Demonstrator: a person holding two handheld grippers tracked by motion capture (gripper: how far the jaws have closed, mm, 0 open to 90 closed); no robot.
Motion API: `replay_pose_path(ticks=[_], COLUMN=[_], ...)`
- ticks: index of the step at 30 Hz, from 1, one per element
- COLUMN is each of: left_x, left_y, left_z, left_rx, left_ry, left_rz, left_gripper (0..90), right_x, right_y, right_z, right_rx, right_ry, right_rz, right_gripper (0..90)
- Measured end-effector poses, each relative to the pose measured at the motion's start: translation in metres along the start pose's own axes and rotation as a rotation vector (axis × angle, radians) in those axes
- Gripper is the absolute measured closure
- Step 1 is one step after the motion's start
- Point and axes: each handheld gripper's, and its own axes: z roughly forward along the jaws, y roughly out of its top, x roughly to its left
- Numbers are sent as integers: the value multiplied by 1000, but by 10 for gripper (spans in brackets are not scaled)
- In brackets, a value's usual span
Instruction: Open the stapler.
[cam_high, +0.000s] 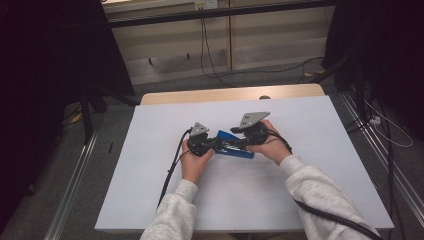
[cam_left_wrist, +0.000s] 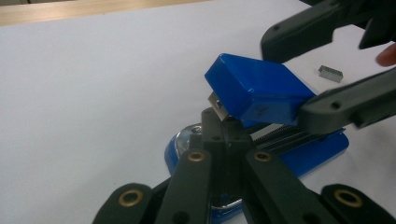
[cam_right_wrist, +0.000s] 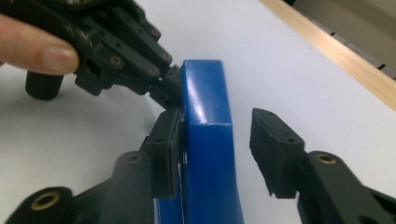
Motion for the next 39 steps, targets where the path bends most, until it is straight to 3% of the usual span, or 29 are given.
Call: replay_pose_path(ticks=[4,7,9,13,16,20,39], left_x=[-1,-1,-1,-1,-1,-1,-1], left_y=[0,1,0,0,0,0,0], left_z=[0,0,0,1,1,1,1], left_rx=[0,7,6,0,1,0,1], left_ry=[3,5,6,4,4,1,4], left_rz=[1,8,8,-2,-2,-2,-1], left_gripper=[900,900,900,900,900,900,900], right_x=[11,18,22,31,37,43,45], right_y=[7,9,7,-1,-8,-13,-21], right_z=[-11,-14,-14,-10,-5,3,20], right_rx=[-16,-30,-36,-17,-12,-4,-15], right_ry=[-30,-29,-4,-33,-26,-57,-110], right_rz=[-17,3,20,52,84,90,159], right_gripper=[653,820,893,900,900,900,900])
